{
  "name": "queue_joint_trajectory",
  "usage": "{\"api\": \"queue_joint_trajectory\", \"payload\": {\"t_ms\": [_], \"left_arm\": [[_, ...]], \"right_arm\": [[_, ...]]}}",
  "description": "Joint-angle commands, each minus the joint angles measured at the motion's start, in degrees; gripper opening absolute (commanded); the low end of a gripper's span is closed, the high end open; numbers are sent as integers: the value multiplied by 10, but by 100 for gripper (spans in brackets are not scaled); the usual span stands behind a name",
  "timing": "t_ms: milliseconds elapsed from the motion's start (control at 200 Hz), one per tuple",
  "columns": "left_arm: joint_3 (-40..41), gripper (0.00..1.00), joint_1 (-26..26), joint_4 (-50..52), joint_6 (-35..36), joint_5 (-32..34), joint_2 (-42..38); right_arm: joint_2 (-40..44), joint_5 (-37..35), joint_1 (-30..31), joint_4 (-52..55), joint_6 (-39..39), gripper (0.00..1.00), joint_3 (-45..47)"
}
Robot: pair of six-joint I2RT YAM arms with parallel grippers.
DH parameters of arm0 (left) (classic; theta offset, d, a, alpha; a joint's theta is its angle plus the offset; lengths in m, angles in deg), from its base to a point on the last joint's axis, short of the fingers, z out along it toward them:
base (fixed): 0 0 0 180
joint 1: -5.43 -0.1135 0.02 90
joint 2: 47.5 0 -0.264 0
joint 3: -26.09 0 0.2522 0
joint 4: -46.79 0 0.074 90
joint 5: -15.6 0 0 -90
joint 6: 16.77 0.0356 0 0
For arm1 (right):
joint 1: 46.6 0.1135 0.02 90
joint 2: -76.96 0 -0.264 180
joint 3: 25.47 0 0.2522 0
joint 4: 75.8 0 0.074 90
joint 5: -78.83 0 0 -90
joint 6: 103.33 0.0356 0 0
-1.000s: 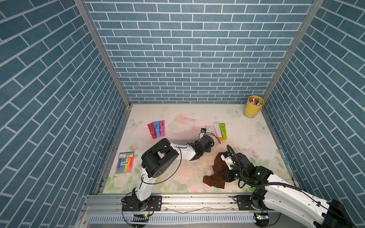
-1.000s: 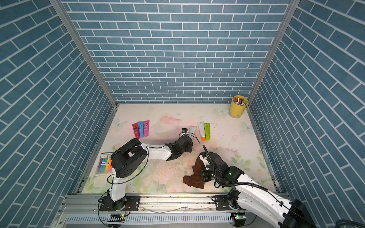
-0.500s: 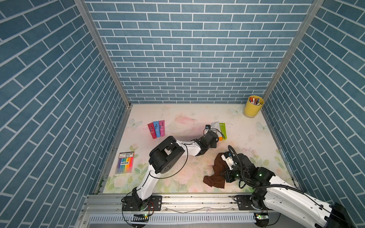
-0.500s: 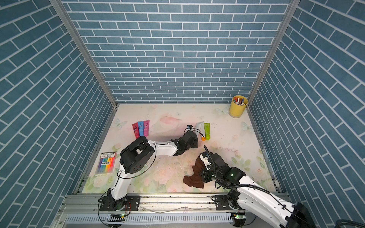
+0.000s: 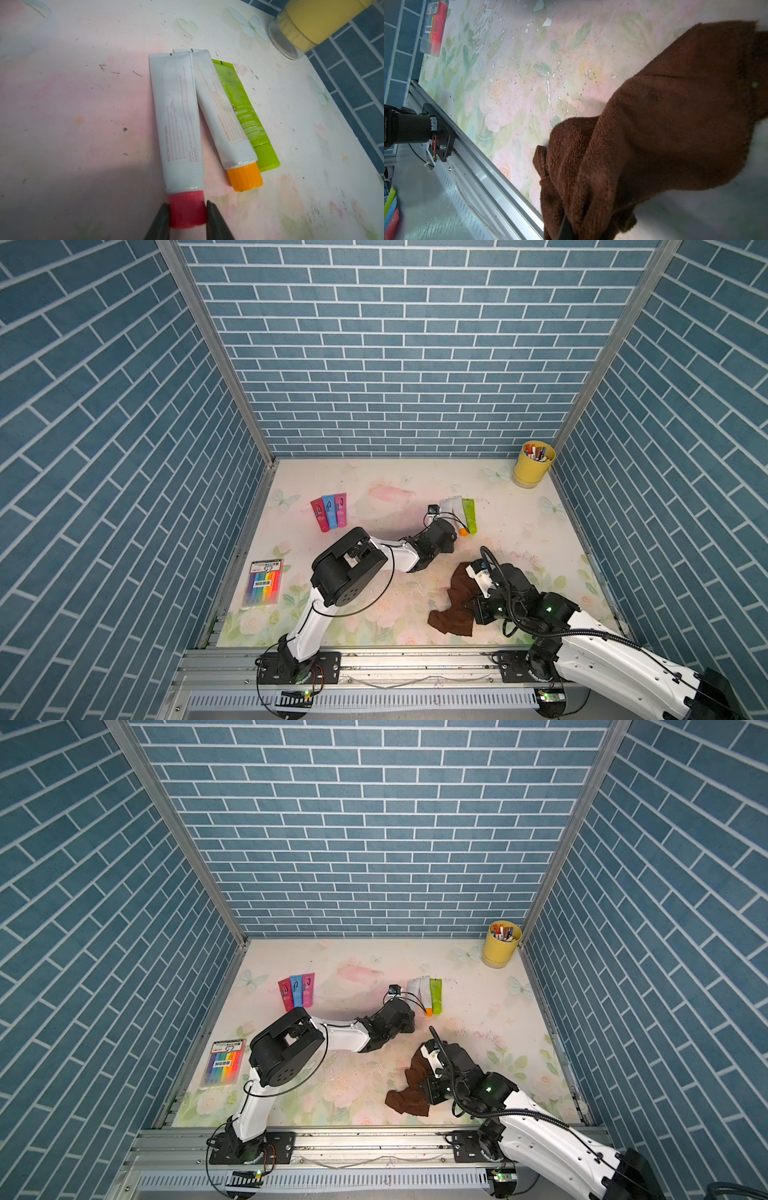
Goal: Wipe the surface of the toothpaste tube
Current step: Move the toothpaste to the center of the board.
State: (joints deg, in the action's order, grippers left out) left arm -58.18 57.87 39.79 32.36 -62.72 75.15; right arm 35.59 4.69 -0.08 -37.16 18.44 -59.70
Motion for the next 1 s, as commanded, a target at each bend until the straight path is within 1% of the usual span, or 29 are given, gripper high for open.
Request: {"api": "queue_joint_trajectory", "payload": {"t_ms": [0,75,200,270,320,460,570,780,910,995], "left_arm": [[29,47,-6,-54,6,-3,-43],[44,56,-18,-83,14,-24,-60],[47,68,-48,-112,28,-76,-72],[44,74,-67,-128,34,-107,-69],[36,77,-79,-136,39,-131,-62],[0,77,-98,-126,46,-173,-28],[-14,74,-103,-128,47,-208,-4],[-10,74,-103,-144,36,-245,28],[2,74,-103,-150,33,-248,28],[8,74,-103,-164,28,-265,28]], "right_arm": [[7,1,4,4,20,0,7],[5,1,5,3,20,0,6],[4,-2,5,4,21,0,6],[6,-3,5,5,21,0,7],[6,-4,5,6,21,0,6],[7,-6,5,6,22,0,6],[5,-8,5,7,22,0,6],[5,-12,5,8,23,0,5],[11,-15,5,10,24,0,5],[11,-14,5,10,23,0,6]]}}
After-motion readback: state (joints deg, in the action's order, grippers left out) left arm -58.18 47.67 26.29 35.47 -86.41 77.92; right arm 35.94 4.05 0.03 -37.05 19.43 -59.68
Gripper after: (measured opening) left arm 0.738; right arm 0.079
